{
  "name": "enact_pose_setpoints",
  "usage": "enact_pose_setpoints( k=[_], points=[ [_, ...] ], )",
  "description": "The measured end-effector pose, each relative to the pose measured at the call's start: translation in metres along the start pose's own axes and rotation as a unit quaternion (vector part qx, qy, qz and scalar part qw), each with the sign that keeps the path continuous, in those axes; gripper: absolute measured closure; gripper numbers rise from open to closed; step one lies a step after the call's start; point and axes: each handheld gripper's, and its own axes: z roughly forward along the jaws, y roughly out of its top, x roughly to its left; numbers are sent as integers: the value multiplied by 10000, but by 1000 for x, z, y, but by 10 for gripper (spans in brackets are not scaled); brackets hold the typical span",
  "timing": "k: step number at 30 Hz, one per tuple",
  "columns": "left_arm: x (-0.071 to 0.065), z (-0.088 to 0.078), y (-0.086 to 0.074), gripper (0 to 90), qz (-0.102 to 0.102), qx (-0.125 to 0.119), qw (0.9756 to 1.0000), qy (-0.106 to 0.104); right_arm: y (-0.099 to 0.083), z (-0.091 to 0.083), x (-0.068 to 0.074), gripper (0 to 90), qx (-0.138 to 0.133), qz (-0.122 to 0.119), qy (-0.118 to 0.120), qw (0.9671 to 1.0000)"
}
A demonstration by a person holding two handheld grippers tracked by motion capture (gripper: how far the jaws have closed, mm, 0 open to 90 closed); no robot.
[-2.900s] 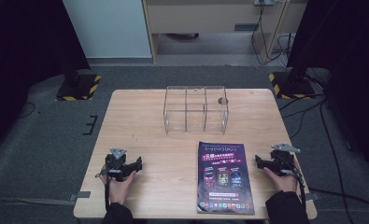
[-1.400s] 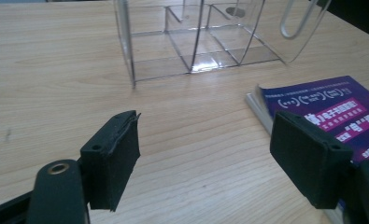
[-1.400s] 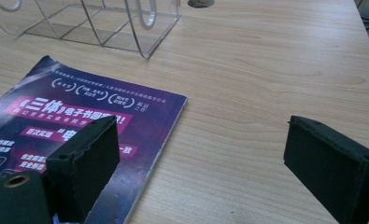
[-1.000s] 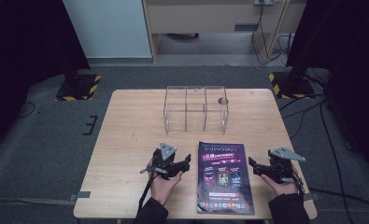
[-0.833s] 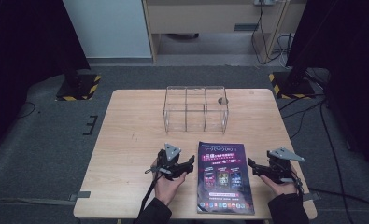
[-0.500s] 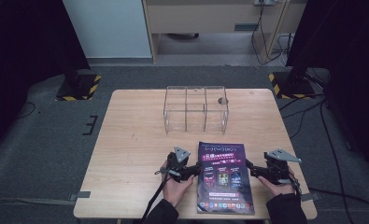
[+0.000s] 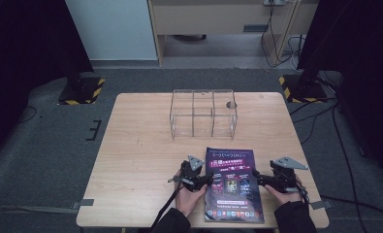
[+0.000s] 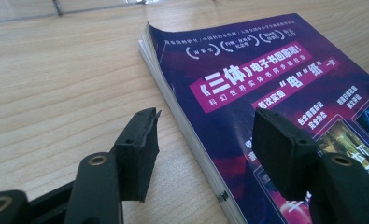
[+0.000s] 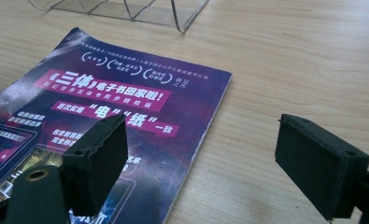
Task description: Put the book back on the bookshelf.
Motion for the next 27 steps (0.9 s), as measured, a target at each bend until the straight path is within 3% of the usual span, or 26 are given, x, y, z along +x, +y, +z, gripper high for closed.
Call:
enact_pose_setpoints(
  k=[10,18,27],
  points=[
    [-4,9,-3,451,12,164,9998,-107,-7,11,4,216,265,16,219,9994],
    [-7,12,-4,462,-112,192,9996,-149,-12,17,7,254,388,69,384,9985],
    [-8,14,-5,390,-106,112,9997,-208,-14,20,11,272,467,40,453,9979]
  ],
)
